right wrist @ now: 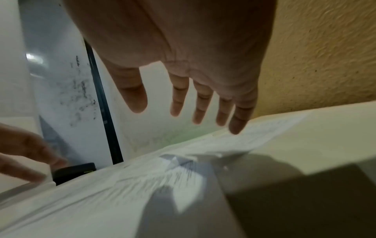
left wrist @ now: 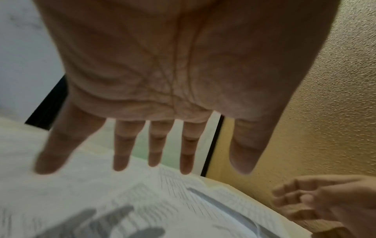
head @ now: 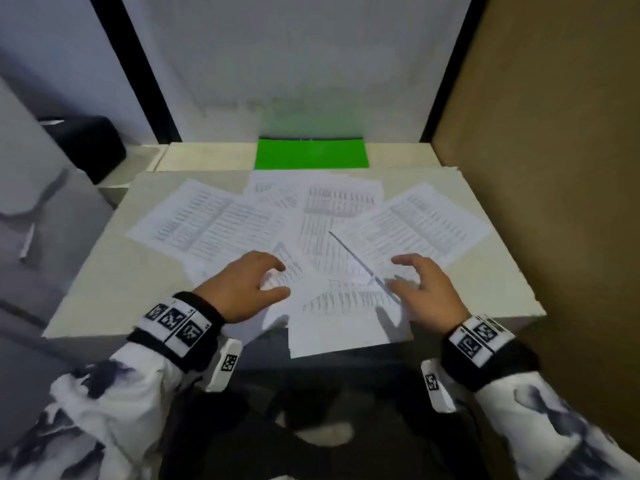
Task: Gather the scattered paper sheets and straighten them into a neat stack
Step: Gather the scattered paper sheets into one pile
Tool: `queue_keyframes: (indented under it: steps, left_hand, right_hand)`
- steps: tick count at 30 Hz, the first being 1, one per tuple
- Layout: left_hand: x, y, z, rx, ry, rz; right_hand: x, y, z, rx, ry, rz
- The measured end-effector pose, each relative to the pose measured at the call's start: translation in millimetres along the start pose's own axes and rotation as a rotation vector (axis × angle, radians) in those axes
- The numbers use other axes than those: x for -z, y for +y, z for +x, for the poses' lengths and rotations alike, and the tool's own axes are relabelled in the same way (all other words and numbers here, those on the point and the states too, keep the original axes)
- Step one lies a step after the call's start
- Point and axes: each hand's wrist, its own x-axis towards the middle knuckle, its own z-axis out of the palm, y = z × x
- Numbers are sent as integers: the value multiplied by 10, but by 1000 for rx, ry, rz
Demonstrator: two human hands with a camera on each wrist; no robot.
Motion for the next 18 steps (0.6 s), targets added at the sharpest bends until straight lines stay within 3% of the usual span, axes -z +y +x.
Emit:
queue_keyframes:
  steps: [5,10,15,18]
  left_hand:
    - [-395,126,-57,101,-176,105]
    - [-622,192,-289,77,-152,230]
    - [-745,150,-495,74,-80,270]
    - [-809,50,-524,73,-50,244]
  right_hand:
    - [-345,101,64,-70,-105,-317]
    - [-551,330,35,-86,-146,-618]
    - [-475,295,-195,-82,-18,-658]
    - [-396,295,-203,-4,2,-677]
